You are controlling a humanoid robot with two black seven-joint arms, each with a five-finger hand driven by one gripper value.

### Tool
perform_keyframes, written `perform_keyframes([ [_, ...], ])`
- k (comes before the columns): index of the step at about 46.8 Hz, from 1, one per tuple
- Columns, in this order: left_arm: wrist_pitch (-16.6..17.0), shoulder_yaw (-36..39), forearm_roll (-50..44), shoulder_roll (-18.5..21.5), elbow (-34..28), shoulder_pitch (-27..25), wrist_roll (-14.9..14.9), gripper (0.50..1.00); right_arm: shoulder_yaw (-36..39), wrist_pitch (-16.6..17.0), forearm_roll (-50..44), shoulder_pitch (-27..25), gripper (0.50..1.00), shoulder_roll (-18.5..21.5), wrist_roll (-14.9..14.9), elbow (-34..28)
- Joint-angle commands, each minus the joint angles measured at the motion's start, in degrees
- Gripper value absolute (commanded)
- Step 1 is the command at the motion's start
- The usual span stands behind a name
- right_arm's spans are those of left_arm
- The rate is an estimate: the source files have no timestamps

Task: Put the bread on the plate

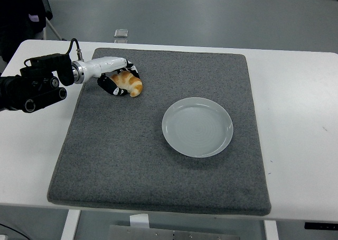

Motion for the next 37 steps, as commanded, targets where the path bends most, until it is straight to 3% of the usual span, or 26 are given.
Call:
perform_keyframes([
  [1,0.2,0.0,0.9,0.0,0.0,0.0,0.0,0.500,0.0,0.0,0.0,0.0,0.932,0.0,0.0,0.0],
  [24,3.0,-0.5,1.3,0.0,0.8,-0.2,-0.3,0.500,0.0,0.0,0.0,0.0,0.932,0.0,0.0,0.0],
  [37,3.0,-1.1,0.4,0.8,-0.4,-4.0,-1.5,0.500,0.0,0.0,0.0,0.0,0.932,0.0,0.0,0.0],
])
